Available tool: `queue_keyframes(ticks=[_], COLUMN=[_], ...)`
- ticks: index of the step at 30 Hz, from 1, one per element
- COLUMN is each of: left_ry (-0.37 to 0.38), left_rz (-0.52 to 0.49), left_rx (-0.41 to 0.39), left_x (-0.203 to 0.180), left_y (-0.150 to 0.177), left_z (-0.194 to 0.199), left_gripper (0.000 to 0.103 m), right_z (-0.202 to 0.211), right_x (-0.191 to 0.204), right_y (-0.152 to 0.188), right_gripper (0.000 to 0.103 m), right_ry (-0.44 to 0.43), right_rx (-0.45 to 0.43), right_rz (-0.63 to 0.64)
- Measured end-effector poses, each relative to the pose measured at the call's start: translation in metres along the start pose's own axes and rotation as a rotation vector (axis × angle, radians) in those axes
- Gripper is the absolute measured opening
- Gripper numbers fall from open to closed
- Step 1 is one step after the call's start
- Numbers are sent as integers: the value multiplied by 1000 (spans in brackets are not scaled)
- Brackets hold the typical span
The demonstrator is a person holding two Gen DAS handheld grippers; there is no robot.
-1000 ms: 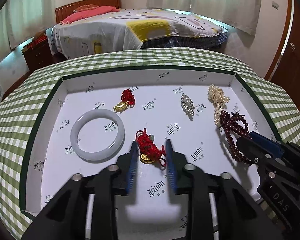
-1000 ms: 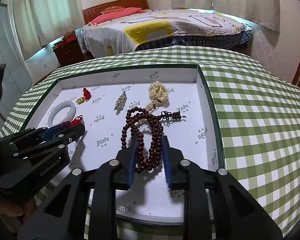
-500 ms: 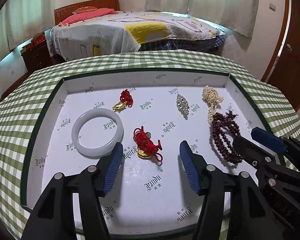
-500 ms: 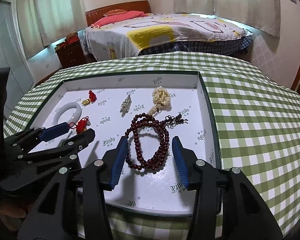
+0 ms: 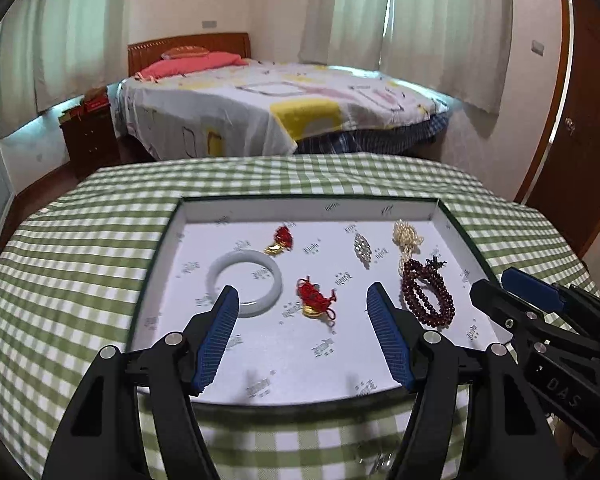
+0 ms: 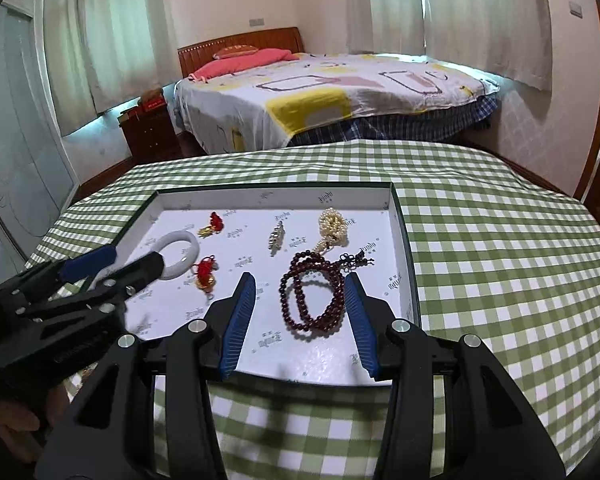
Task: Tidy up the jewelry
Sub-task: 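Lift both open tools out of the tray back over the table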
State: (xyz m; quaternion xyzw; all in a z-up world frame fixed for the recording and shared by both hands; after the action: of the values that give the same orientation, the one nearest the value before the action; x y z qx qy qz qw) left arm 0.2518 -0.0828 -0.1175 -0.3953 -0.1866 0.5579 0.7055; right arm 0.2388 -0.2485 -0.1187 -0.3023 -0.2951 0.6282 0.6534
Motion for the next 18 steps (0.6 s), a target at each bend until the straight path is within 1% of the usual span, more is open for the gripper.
queue_keyframes(ticks=[6,10,14,18], left_ry=[-26,-52,-72,-90], left_rz=[7,15,22,39], left_rx=[-27,-30,-12,22], left_x=[13,23,30,36], left_y=[8,25,46,69], left_z=[29,46,57,60], left_gripper=[65,65,65,65], right_z=[21,33,45,50], right_x=[7,9,9,9], right_y=[15,29,46,61], right_gripper=[45,45,45,45], right_ry=[-10,-11,-5,-5], right_rx=[-1,5,2,17], right_rz=[10,12,12,13])
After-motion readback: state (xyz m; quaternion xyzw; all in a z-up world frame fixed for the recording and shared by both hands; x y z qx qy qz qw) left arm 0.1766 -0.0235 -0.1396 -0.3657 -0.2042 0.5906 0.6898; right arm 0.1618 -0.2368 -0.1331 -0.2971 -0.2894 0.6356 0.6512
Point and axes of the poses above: each gripper's, at about its wrist camera, not at the fingertips, and z roughly against the way its jaws point, x to its left, y to its underside, the point moved 5 cm from there along -z, roughly the way its jaws point, and after that the axes turned 10 degrees about y, right-handed, at the moved point
